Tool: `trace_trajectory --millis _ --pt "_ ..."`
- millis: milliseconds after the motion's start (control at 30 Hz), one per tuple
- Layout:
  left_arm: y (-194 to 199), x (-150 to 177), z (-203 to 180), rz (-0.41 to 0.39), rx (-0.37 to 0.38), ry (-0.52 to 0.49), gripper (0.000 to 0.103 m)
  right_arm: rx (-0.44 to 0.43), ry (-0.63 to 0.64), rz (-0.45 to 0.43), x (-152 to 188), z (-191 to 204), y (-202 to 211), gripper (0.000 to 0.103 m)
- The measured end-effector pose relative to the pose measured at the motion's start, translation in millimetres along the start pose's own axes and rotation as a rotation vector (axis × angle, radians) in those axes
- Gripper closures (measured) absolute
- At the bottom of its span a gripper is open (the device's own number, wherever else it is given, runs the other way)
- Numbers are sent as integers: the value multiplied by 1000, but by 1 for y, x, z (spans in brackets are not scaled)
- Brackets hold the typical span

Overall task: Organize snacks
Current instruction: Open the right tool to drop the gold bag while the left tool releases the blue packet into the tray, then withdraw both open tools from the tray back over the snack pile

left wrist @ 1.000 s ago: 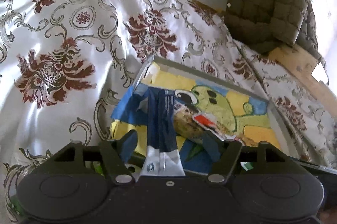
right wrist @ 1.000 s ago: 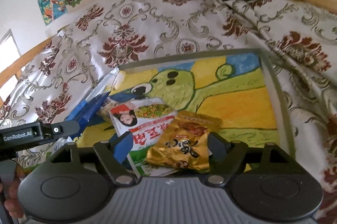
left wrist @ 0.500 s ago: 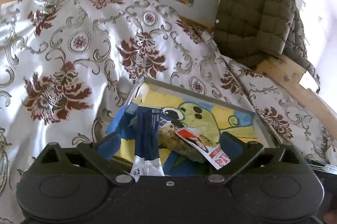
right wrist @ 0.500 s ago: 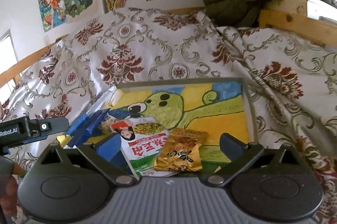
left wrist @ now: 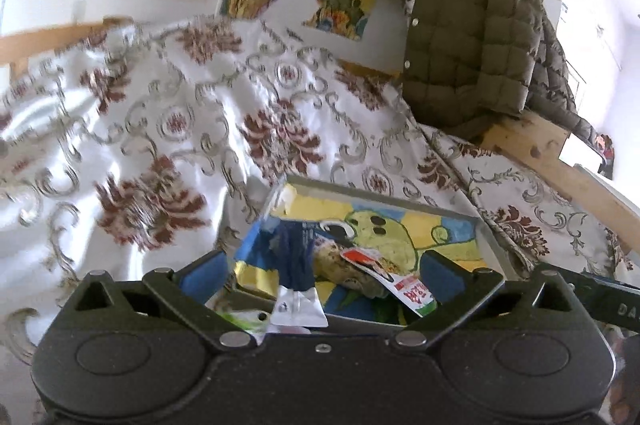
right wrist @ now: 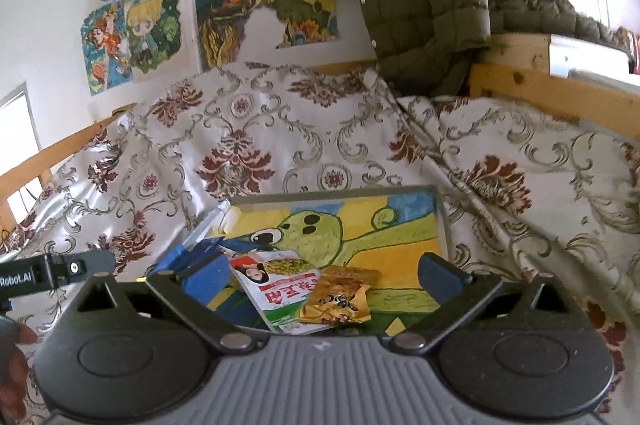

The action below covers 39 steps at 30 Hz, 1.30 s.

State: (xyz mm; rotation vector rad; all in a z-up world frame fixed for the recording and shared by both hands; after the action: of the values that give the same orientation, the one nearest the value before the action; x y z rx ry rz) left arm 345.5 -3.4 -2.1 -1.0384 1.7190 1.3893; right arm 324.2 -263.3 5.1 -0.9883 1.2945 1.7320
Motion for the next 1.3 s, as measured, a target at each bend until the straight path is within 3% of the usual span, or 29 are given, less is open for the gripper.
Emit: trace_trajectory --millis 200,433,667,1300 --pt "37 7 -4 -70 -50 -52 1 22 81 -52 10 16 37 0" --pt "76 30 -5 -58 -74 -79 1 33 80 -88 24 26 74 0" --pt "105 48 -13 -44 -72 -75 1 65 160 -93 45 43 104 0" --pt "180 90 1 -12 -178 -89 1 47 67 -28 84 50 163 0"
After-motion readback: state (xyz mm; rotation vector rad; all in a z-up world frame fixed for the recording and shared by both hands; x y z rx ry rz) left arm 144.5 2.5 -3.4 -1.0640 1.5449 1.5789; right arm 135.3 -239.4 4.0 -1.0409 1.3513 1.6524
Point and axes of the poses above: each gripper's, at about its wrist camera, not at the fingertips, and y roughly against the way its jaws point, z to its left, x to its underside, the point moved 3 cm from there along -y, roughly the way its jaws point, and after that the axes turned 6 degrees about -x, right-handed, at the moved point
